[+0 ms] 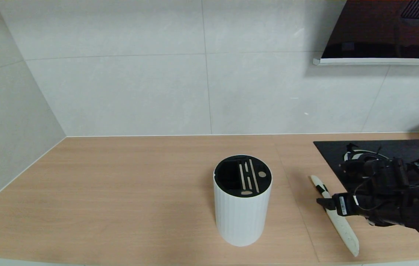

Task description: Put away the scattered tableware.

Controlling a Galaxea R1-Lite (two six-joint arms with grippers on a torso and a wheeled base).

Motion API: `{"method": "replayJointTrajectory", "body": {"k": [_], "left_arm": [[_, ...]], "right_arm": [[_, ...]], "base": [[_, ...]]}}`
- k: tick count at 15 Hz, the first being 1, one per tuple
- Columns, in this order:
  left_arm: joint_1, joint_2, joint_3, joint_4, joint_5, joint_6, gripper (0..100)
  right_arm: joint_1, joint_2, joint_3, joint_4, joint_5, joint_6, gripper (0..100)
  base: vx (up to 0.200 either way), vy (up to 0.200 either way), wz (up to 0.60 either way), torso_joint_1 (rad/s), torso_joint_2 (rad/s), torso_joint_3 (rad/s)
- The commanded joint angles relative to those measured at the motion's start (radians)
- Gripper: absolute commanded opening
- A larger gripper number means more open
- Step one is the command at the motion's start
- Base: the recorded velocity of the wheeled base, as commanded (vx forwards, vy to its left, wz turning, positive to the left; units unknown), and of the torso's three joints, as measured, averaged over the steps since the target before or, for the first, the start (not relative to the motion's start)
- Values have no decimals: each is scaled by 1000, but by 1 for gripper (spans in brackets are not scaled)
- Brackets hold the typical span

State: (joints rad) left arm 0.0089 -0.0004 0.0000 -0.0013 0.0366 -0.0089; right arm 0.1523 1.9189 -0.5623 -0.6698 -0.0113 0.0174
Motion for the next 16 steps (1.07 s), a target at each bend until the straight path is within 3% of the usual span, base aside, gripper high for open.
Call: {"method": "replayJointTrajectory", "body": {"k": [1,7,16], "left_arm": [[0,0,0,0,0,0,100],[0,0,0,0,0,0,100],[0,0,0,0,0,0,100]], "right_arm": [[-19,101,1,-31,-3,-1,100],[-54,224,-4,-179,-4,2,100],[-54,258,-21,-191,-7,2,100]], "base": [[0,0,0,0,0,0],[0,0,0,0,0,0],[0,0,0,0,0,0]]}}
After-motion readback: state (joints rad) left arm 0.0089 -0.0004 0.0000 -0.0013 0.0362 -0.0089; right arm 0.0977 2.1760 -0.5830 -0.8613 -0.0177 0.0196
